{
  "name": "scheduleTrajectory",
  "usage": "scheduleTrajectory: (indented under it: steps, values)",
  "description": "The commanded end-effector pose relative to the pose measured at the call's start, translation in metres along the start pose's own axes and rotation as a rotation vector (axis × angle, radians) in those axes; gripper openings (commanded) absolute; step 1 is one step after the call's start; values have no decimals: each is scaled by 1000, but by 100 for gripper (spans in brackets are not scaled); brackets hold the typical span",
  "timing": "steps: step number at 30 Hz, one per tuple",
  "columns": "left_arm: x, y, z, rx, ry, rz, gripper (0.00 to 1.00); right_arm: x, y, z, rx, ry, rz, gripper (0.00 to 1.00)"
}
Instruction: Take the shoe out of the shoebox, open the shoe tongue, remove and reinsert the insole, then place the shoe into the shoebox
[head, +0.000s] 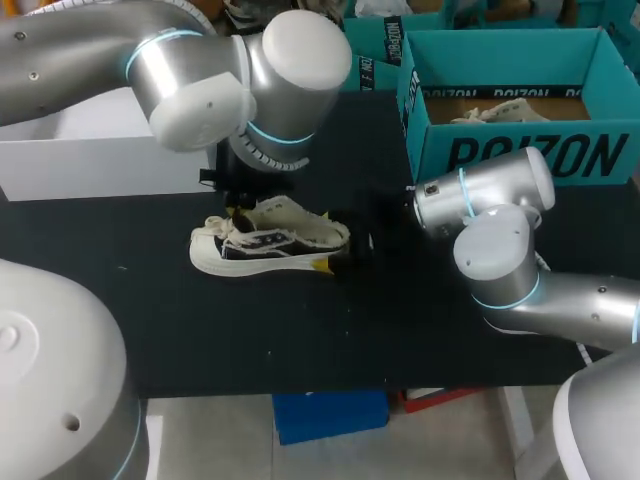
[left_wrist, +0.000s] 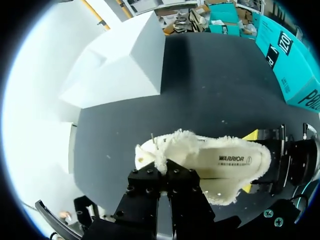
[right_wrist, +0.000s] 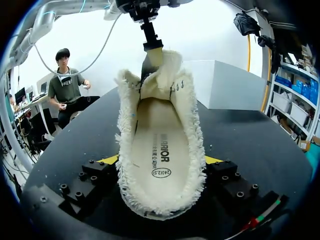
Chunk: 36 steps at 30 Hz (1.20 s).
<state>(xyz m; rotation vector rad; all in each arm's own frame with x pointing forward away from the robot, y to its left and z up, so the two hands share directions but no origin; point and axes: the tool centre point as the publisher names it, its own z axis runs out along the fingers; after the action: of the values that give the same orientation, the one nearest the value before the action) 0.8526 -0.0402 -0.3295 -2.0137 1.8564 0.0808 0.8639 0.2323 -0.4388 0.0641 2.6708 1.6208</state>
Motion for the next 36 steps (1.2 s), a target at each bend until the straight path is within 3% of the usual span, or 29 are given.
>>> scheduleTrajectory:
  steps: [1, 24, 25, 27, 28, 29, 36]
  values:
    - [-14, 3, 9, 2, 133, -11, 0, -1, -2, 3, 1, -2, 1, 0]
    - [-27, 9, 55, -67, 200, -70, 0, -1, -2, 3, 1, -2, 1, 0]
    - [-27, 9, 56, -68, 200, -70, 4, -1, -2, 3, 1, -2, 1, 0]
    - [-27, 8, 55, -68, 209, -69, 47, -1, -2, 3, 1, -2, 1, 0]
    - [-27, 6, 53, -74, 220, -69, 87, -1, -2, 3, 1, -2, 1, 0]
    - [-28, 6, 52, -75, 228, -68, 97, -1, -2, 3, 1, -2, 1, 0]
    - [-31, -2, 37, -91, 296, -57, 100, -1, -2, 3, 1, -2, 1, 0]
